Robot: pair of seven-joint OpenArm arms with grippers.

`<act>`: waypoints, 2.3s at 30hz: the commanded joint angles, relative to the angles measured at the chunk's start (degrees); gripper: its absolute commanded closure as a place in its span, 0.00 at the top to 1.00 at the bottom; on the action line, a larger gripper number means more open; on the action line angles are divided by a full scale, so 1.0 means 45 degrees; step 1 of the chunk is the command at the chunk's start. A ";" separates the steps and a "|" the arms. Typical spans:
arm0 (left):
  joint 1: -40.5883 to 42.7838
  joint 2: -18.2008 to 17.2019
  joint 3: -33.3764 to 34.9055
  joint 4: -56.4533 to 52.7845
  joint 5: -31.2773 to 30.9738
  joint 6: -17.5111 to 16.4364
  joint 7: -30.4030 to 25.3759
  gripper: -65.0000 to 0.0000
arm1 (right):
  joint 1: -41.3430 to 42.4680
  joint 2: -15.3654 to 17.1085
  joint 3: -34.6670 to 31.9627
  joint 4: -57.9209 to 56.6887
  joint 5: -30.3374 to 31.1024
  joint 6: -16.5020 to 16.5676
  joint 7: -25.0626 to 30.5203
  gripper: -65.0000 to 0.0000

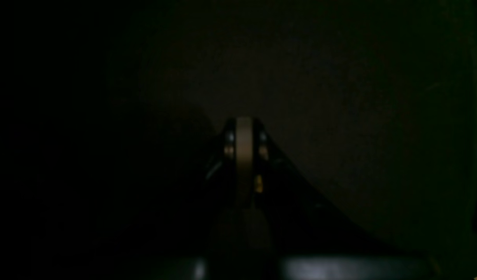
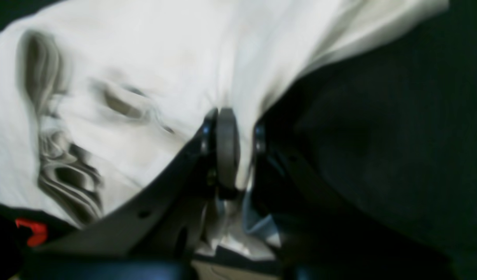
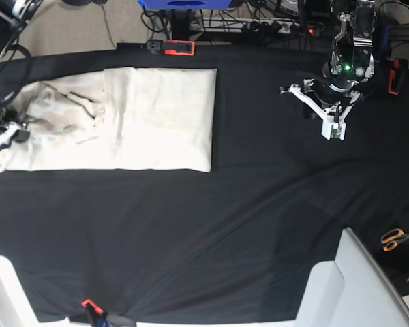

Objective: Fold the T-shirt properly
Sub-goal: 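Lift the grasped shirt end with the right gripper and fold it over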

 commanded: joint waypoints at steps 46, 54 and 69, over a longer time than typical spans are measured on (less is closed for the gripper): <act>0.0482 -0.0646 -0.1905 0.0953 0.0089 0.0033 -0.0265 0.00 | -0.3386 -0.1764 -1.0837 0.7351 0.0206 -1.0952 0.0922 0.01; 0.1674 -0.1994 -0.2373 0.0894 0.0089 0.0033 -0.0265 0.00 | -0.3288 -0.1803 -1.2498 0.7312 0.0206 -1.2789 0.1723 0.01; 0.3119 -0.2619 -0.3311 0.0972 0.0109 0.0033 -0.0265 0.00 | -0.2898 -0.2214 -1.2556 0.6003 0.0206 -1.2808 0.3286 0.01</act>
